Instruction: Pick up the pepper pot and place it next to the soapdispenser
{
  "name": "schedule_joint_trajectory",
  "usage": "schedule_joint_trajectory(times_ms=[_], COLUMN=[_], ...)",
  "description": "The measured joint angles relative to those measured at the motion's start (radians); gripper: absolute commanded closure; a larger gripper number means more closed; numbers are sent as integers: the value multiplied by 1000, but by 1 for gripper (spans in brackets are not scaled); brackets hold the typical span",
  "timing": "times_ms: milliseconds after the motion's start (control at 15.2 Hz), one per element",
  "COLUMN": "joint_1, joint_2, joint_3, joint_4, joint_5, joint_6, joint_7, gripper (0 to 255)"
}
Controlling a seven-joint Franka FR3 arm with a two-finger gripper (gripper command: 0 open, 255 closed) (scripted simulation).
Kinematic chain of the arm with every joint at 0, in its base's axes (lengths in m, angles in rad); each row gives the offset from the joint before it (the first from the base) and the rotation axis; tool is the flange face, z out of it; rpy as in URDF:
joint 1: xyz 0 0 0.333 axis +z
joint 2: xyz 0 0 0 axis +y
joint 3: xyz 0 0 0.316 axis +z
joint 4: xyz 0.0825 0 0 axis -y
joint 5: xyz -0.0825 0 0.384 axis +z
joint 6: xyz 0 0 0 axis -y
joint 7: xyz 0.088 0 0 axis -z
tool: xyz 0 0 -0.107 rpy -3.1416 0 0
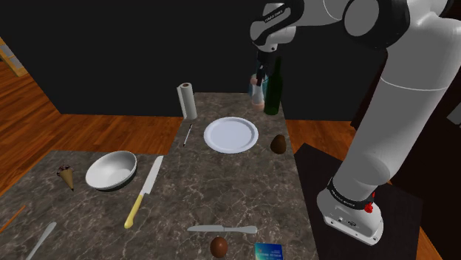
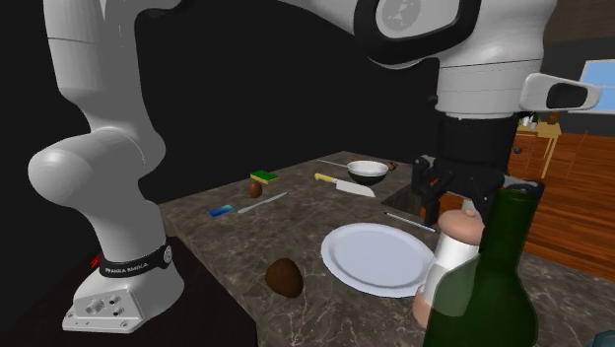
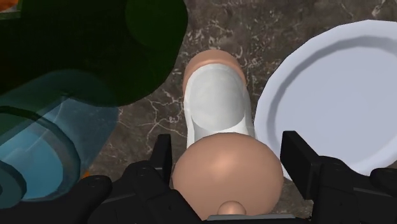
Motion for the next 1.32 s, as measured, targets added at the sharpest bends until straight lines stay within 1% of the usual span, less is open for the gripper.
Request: schedule_joint_trajectory(times_ms=[594, 990, 1056, 1320], joint_1=[-5, -4, -4, -4], joint_2=[48, 53, 53, 53], joint_3=[5, 6, 6, 6], joint_4=[-66, -68, -68, -68], joint_5=[30, 33, 33, 33], joint_6=[109, 116, 116, 116], joint_7=[-27, -27, -28, -28], gripper=[255, 255, 0, 0])
